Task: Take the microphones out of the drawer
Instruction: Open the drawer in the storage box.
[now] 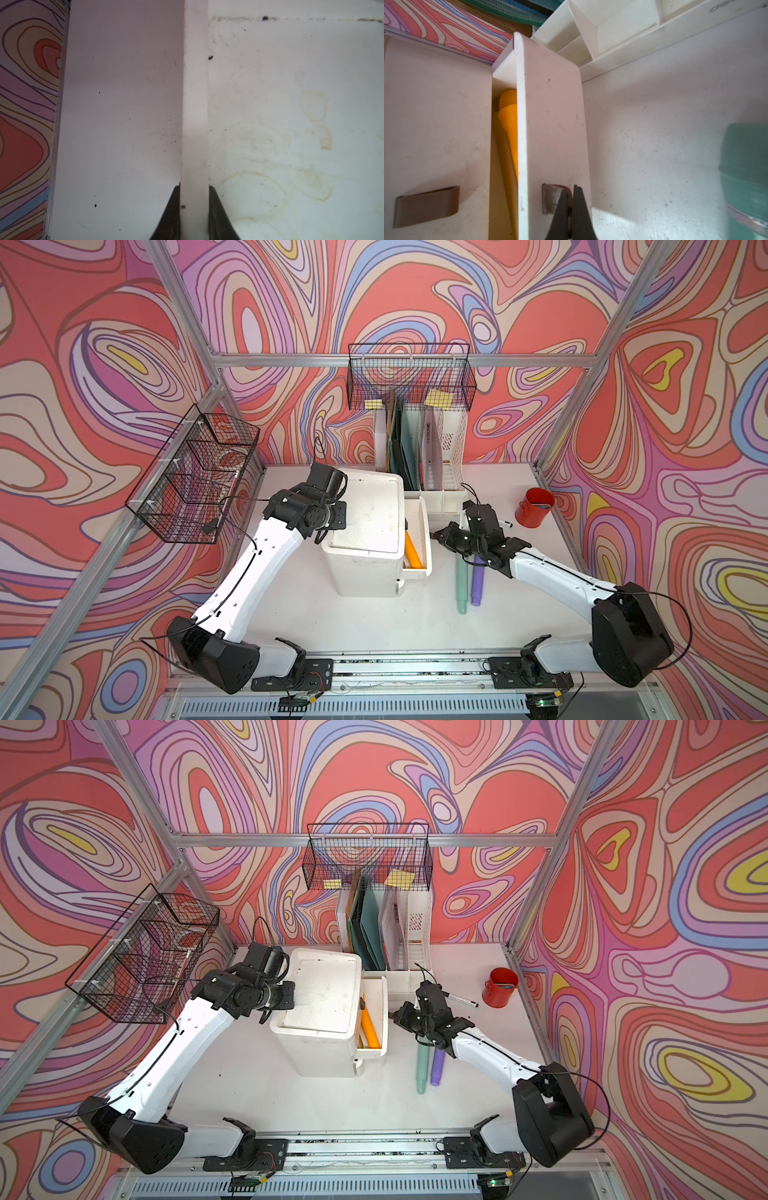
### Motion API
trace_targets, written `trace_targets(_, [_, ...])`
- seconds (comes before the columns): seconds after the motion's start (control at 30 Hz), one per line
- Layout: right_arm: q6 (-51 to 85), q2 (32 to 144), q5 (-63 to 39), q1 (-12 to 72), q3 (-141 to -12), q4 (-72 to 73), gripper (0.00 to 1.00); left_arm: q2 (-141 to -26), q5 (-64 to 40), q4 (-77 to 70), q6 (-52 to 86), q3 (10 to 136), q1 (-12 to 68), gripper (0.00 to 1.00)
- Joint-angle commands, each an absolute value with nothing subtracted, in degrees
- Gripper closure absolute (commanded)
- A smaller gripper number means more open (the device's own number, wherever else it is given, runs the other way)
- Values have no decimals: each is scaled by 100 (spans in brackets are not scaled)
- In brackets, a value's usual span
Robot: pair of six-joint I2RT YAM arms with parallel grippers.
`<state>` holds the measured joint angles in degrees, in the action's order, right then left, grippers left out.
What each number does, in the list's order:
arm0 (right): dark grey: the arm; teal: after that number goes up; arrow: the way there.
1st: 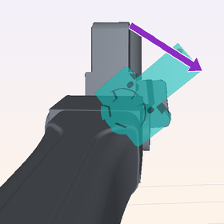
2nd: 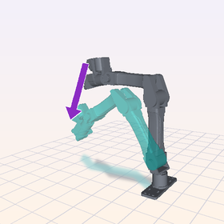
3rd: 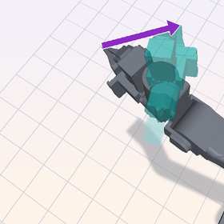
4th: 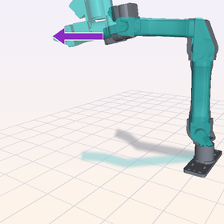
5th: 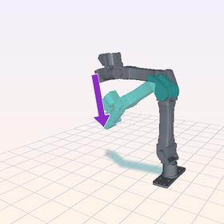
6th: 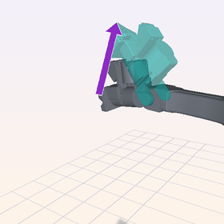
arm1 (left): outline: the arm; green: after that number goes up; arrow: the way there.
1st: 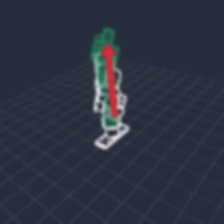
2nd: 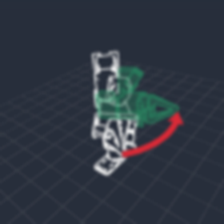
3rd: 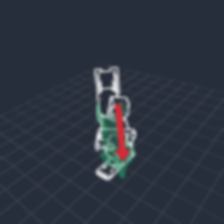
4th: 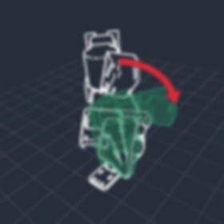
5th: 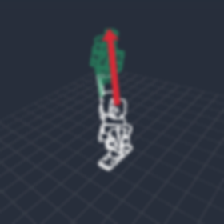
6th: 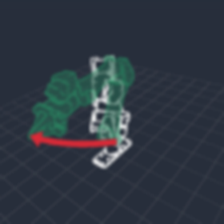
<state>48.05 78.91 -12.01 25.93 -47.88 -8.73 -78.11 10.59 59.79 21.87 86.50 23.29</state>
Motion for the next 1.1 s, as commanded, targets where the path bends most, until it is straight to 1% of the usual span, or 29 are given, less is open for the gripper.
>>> trace_targets(0.0, [4326,7841,-166,2474,-5038,-2081,100,-7734,965,5827,2057,8675,2441,100])
trace_targets(0.27, [4011,7759,708,2476,-5411,-2849,100,-7726,976,5830,2052,8677,2440,100])
trace_targets(0.43, [3930,7771,1013,2462,-5554,-3054,100,-7729,994,5836,2055,8675,2443,100])
trace_targets(0.67, [3944,7877,1156,2462,-5651,-3141,100,-7726,1020,5835,2060,8653,2437,100])
trace_targets(0.83, [3883,7928,648,2470,-5599,-2774,100,-7732,1000,5818,2081,8631,2441,100])
trace_targets(0.87, [3839,7915,531,2464,-5599,-2690,98,-7734,995,5814,2081,8631,2443,100])
trace_targets(1.07, [3447,7811,385,2464,-5886,-2780,69,-7717,1049,5845,2065,8629,2441,100])
